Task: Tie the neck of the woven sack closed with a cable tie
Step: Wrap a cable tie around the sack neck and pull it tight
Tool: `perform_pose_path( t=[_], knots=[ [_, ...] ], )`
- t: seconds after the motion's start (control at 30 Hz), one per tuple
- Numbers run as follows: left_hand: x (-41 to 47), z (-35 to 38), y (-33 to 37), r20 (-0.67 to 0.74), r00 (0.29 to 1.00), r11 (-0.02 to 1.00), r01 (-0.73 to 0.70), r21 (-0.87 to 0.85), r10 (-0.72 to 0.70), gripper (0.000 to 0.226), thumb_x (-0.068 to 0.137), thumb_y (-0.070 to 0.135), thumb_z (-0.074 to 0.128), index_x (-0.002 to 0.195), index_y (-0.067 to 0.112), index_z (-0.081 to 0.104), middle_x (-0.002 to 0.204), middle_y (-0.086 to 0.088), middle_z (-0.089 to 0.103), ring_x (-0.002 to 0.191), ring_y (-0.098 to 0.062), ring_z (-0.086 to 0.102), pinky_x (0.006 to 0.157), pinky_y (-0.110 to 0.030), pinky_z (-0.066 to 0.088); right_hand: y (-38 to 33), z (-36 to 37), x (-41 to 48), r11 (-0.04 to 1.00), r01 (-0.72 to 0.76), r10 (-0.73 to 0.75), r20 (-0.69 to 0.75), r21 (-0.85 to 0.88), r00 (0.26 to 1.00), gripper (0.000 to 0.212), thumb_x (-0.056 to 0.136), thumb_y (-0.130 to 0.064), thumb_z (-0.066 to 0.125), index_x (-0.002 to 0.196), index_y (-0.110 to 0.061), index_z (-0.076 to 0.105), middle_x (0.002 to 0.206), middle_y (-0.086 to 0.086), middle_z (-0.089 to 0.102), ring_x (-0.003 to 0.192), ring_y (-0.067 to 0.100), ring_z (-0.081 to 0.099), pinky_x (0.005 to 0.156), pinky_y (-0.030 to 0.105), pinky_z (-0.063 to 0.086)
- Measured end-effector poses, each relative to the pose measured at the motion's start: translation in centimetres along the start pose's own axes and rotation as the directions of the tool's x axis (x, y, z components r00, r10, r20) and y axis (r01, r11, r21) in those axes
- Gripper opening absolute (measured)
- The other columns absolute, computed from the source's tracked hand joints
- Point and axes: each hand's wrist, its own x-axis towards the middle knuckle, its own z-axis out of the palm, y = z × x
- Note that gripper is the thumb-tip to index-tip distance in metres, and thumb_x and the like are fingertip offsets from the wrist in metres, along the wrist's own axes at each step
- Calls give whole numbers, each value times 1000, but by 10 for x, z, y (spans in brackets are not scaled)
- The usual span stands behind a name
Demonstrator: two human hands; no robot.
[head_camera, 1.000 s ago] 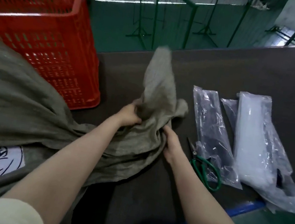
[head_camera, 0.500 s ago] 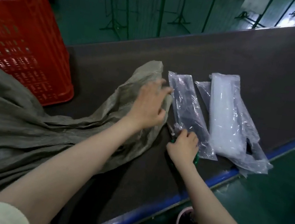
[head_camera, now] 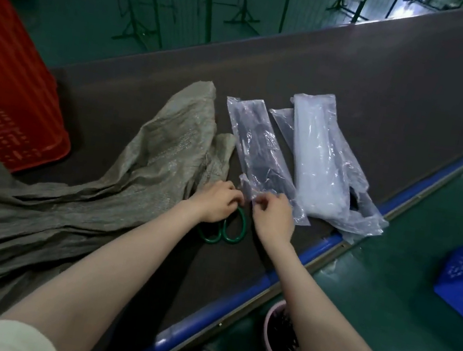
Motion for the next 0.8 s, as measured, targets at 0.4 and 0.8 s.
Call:
perform_pose_path(
  t=[0.4,0.8],
  knots=[
    [9,21,43,-84,991,989,112,93,-104,38,94,31,38,129,39,50,128,-11,55,121,-33,44,102,-49,27,9,11,2,864,110,-136,-17,-491,991,32,92,-10,41,118,-4,58,124,14,53,112,32,56,92,39,45],
    [10,13,35,-34,963,905,239,-353,-268,25,88,26,56,106,21,72,115,-7,70,114,-27,58,100,-34,38,-7,-6,20,930,-13,109,242,-368,964,34,90,-23,49,117,-4,57,126,16,60,116,32,55,98,41,41]
  ],
)
